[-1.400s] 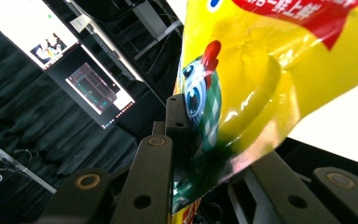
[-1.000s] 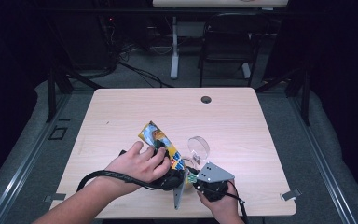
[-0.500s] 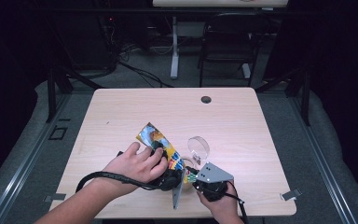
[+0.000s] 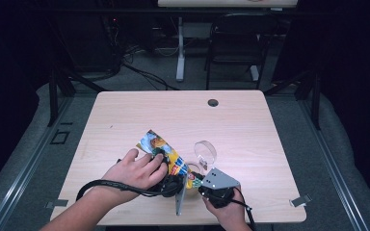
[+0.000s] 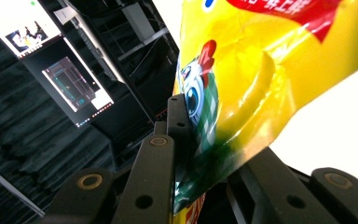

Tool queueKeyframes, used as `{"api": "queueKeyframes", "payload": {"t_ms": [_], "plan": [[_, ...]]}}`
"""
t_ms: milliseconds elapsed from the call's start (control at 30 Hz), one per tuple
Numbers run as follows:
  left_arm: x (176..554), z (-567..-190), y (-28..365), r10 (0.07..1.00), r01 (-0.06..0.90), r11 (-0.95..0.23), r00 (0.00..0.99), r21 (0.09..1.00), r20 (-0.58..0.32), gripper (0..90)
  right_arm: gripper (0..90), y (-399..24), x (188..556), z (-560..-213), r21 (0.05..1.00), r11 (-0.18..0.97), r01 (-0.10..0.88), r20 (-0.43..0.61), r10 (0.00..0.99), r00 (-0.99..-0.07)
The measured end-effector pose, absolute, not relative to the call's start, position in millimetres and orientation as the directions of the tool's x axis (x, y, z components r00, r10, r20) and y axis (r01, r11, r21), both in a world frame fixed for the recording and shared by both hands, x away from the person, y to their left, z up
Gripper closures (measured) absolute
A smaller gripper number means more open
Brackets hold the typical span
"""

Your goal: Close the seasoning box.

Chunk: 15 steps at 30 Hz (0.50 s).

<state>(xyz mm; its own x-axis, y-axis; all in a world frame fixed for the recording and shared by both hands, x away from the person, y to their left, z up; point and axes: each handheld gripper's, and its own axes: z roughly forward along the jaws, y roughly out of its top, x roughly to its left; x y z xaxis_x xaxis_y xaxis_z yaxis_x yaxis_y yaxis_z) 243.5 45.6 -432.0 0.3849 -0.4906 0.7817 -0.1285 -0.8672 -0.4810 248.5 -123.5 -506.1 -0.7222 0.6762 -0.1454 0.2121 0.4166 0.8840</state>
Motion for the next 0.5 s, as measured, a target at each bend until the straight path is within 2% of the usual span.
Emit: {"api": "queueKeyframes", "payload": {"t_ms": [500], "plan": [[242.8, -428.7, 43.0, -0.505, -0.129, -0.859, 0.375, -0.496, 0.777, 83.3, 88.5, -124.8, 248.8, -505.3, 0.891, 0.399, 0.215, -0.127, 0.676, -0.726]]}}
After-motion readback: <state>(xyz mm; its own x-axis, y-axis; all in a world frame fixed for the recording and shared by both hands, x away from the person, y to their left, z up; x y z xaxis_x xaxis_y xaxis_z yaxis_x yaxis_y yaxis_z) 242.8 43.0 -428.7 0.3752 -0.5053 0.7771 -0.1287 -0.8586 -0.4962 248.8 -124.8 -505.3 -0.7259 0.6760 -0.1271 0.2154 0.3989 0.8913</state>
